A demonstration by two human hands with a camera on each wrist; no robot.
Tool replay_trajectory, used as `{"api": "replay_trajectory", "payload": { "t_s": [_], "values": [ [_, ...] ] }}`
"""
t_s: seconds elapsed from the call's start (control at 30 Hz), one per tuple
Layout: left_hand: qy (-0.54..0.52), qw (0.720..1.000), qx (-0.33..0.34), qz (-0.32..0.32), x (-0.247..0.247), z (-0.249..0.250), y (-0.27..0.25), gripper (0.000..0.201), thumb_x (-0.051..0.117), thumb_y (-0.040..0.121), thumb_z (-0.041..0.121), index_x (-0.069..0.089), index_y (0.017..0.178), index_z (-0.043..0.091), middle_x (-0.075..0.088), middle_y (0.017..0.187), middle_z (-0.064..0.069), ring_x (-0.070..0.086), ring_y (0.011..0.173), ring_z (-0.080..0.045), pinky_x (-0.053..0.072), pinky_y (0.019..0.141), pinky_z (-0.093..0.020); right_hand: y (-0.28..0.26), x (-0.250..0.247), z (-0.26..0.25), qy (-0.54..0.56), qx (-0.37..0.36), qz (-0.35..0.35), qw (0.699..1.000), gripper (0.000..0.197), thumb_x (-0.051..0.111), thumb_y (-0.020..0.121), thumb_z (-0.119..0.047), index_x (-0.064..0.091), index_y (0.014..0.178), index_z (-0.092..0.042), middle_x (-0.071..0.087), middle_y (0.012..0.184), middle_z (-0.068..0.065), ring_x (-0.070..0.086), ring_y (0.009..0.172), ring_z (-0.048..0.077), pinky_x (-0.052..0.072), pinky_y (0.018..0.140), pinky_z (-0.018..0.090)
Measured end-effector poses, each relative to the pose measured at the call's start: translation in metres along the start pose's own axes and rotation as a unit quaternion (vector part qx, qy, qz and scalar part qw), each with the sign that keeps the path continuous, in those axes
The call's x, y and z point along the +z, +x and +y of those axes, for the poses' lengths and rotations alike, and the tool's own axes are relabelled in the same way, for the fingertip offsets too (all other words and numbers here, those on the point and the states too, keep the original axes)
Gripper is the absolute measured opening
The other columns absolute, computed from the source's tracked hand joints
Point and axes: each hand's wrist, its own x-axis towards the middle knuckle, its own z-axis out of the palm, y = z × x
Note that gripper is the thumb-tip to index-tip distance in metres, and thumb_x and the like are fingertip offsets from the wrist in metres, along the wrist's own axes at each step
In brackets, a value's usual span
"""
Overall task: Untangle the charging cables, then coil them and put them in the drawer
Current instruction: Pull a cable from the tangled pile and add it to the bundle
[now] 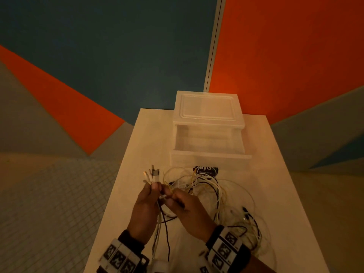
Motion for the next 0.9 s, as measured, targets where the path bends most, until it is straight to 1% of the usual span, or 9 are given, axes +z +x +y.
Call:
{"api": "replay_trajectory", "payload": {
  "t_s": [0.07,0.17,0.27,0.33,0.4,0.5,0.63,0.8,0.9],
  "values": [
    [-0.034,0.999,0.015,0.011,-0.004,0.009,0.005,0.021,0.036,0.103,0.018,0.047,0.091,0.006,0.044,0.072,-0.008,0.050,0.066,-0.022,0.051,0.078,-0.043,-0.010,-0.010,0.019,-0.008,0.023,-0.054,0.998,0.025,0.046,0.102,-0.028,0.050,0.077,-0.032,0.050,0.066,-0.016,0.045,0.063,-0.002,0.034,0.063,0.015],
    [-0.059,0.997,0.045,0.020,-0.021,0.034,0.014,0.027,0.031,0.105,0.018,0.047,0.083,0.014,0.034,0.068,0.002,0.033,0.053,-0.010,0.045,0.058,-0.030,-0.027,-0.029,0.065,-0.047,0.092,-0.094,0.990,0.027,0.041,0.103,-0.031,0.051,0.079,-0.023,0.051,0.067,-0.017,0.045,0.062,-0.001,0.039,0.062,0.019],
    [-0.094,0.994,0.059,0.016,-0.042,0.056,0.018,0.028,0.032,0.104,0.020,0.047,0.081,0.017,0.032,0.066,0.005,0.026,0.051,-0.006,0.025,0.049,-0.024,-0.032,-0.052,0.111,-0.129,0.139,-0.089,0.978,0.031,0.037,0.098,-0.047,0.050,0.076,-0.029,0.048,0.072,-0.012,0.045,0.064,-0.002,0.043,0.071,0.035],
    [-0.044,0.996,0.072,0.018,-0.044,0.057,0.015,0.025,0.037,0.102,0.022,0.049,0.081,0.016,0.039,0.066,0.004,0.025,0.050,-0.007,0.023,0.048,-0.023,-0.020,-0.064,0.118,-0.171,0.138,-0.048,0.974,0.026,0.039,0.098,-0.044,0.058,0.085,-0.031,0.047,0.076,-0.017,0.045,0.068,-0.008,0.039,0.073,0.030],
    [0.087,0.993,0.078,0.017,-0.032,0.048,0.007,0.027,0.039,0.103,0.024,0.061,0.091,0.014,0.052,0.068,0.009,0.026,0.049,-0.008,0.026,0.046,-0.020,0.002,-0.066,0.095,-0.179,0.091,-0.008,0.980,0.027,0.044,0.101,-0.029,0.064,0.095,-0.011,0.054,0.079,-0.015,0.052,0.072,-0.005,0.041,0.074,0.023],
    [0.191,0.980,0.048,-0.030,-0.001,0.025,-0.001,0.033,0.038,0.102,0.024,0.058,0.116,0.004,0.054,0.053,0.017,0.029,0.045,-0.002,0.028,0.043,-0.015,0.033,-0.054,0.034,-0.196,-0.028,-0.019,0.980,0.028,0.044,0.101,-0.026,0.059,0.084,-0.009,0.057,0.077,0.002,0.052,0.072,0.014,0.041,0.069,0.030],
    [0.205,0.977,0.054,-0.029,0.014,0.024,0.000,0.023,0.043,0.100,0.019,0.051,0.089,0.001,0.042,0.051,0.012,0.035,0.044,0.001,0.031,0.049,-0.016,0.038,-0.038,-0.014,-0.203,-0.090,-0.044,0.974,0.035,0.038,0.100,-0.039,0.056,0.084,-0.014,0.055,0.078,0.002,0.051,0.073,0.016,0.040,0.067,0.033],
    [0.039,0.995,0.084,-0.028,-0.005,0.063,-0.003,0.023,0.063,0.090,0.036,0.053,0.082,0.016,0.039,0.064,0.005,0.030,0.050,-0.006,0.029,0.046,-0.019,0.012,-0.036,0.024,-0.162,-0.006,-0.069,0.984,0.021,0.040,0.102,-0.018,0.047,0.083,-0.021,0.048,0.072,-0.010,0.046,0.066,0.001,0.040,0.065,0.025],
    [-0.124,0.983,0.114,-0.070,-0.027,0.093,0.003,0.023,0.032,0.098,0.012,0.051,0.087,0.019,0.035,0.072,0.007,0.024,0.054,-0.005,0.024,0.048,-0.020,-0.005,-0.056,0.076,-0.191,0.083,-0.080,0.975,0.030,0.036,0.095,-0.004,0.046,0.078,-0.027,0.049,0.072,-0.008,0.047,0.068,0.005,0.045,0.071,0.033]
  ]
}}
